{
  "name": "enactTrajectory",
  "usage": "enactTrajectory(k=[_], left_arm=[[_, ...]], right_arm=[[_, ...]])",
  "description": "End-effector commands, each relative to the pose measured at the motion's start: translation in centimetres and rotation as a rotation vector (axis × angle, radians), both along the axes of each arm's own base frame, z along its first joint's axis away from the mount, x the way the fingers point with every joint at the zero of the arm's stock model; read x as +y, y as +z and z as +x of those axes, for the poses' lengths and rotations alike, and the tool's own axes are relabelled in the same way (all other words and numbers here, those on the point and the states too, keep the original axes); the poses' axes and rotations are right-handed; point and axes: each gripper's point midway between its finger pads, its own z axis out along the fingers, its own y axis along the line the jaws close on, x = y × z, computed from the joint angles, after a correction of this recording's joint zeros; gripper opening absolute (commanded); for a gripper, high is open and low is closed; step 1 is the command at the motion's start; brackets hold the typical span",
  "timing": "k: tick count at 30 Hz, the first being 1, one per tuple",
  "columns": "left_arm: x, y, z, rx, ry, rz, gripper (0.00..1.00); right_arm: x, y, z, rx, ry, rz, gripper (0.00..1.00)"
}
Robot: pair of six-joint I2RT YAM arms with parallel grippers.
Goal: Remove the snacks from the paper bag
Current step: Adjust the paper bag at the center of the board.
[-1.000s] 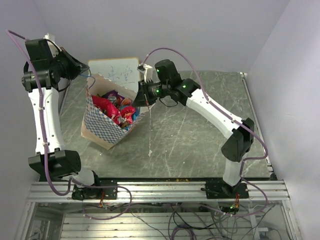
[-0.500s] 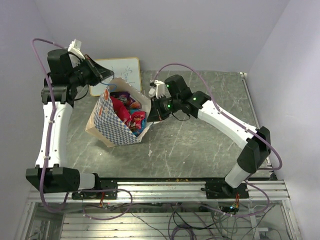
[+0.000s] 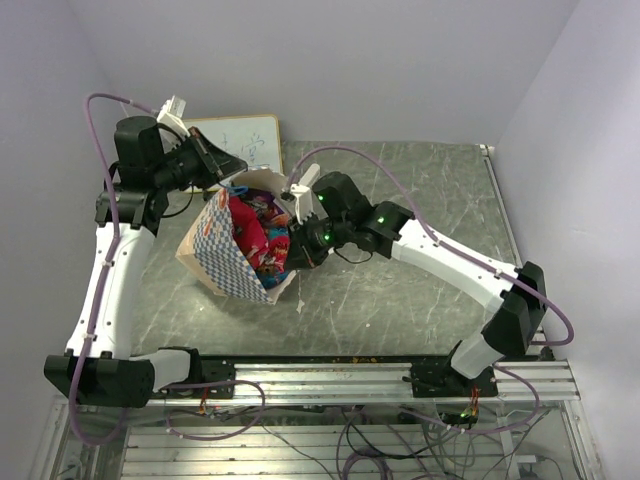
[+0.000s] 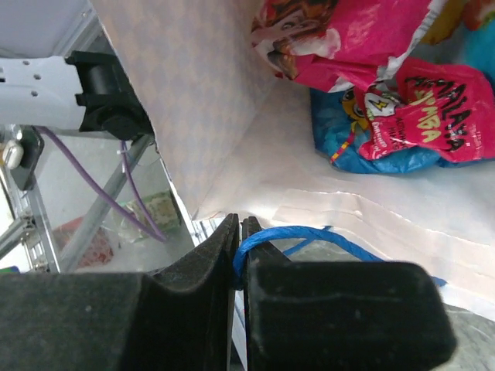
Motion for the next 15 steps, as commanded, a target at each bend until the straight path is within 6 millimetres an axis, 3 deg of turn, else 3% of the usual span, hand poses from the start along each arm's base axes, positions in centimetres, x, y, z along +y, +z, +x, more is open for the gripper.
enactTrajectory(k=[1, 6, 11, 15], left_arm=[[-0.2, 1.7, -1.7, -0.039, -0.012, 0.017, 0.07], [0.8, 1.5, -1.5, -0.018, 0.033, 0.074, 0.07], [1.6, 0.5, -1.0, 0.018, 0.081, 0.102, 0.07], [2.2, 0.0, -0.4, 0.04, 0.102, 0.107, 0.07]], right_arm=[[-0.1, 0.5, 1.4, -0.056, -0.082, -0.013, 0.06], [-2.5, 0.0, 3.0, -0.109, -0.216, -0.105, 0.14], [-5.7, 0.1, 3.7, -0.155, -0.314, -0.21, 0.35], [-7.9, 2.4, 4.7, -0.243, -0.384, -0.245, 0.57]])
